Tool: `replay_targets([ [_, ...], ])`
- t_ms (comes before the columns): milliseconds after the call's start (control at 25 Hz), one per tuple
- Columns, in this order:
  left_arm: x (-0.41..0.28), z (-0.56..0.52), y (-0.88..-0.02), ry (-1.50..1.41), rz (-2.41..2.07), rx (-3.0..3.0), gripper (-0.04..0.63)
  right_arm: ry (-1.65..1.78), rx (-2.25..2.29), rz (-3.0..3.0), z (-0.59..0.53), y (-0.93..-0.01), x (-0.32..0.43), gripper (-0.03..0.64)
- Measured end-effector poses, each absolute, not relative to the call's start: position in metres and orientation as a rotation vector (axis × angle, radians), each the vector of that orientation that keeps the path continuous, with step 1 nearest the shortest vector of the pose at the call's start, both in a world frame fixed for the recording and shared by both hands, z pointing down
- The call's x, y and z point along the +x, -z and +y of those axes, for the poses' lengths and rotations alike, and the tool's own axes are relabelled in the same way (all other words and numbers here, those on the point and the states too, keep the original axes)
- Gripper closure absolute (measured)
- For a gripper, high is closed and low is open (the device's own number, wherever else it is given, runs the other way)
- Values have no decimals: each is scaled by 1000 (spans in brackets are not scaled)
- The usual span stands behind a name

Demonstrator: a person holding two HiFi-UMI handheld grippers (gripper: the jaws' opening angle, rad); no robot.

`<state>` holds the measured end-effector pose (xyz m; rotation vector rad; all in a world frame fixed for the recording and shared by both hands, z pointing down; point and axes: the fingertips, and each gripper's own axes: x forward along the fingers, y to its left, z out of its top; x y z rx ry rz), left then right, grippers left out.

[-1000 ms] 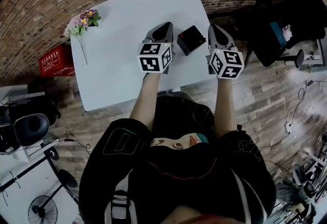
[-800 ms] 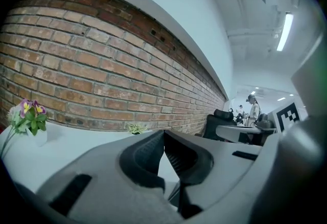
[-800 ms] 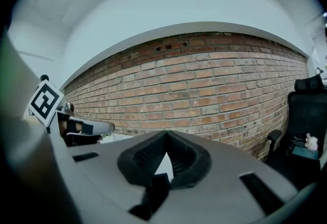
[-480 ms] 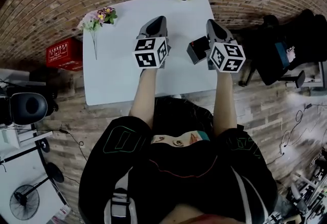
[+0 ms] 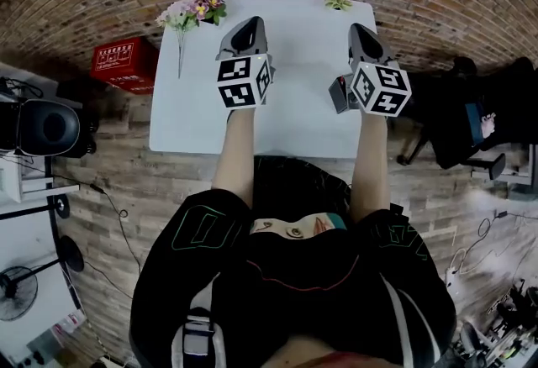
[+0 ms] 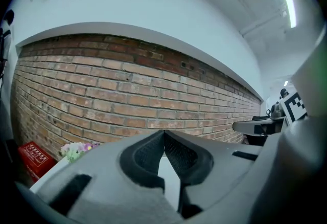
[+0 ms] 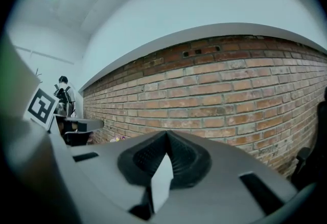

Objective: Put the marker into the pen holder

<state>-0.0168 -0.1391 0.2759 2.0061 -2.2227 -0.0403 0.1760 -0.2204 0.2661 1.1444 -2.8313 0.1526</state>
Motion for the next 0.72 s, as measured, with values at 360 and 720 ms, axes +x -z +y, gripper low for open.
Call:
replay_targets([
  [360, -44, -115, -273, 40, -2315, 1952, 594, -90, 1049, -2874, -205, -260, 140, 612],
  [720, -42, -114, -279, 21, -2312, 1968, 594, 70, 1049, -2844, -197, -256, 136, 612],
])
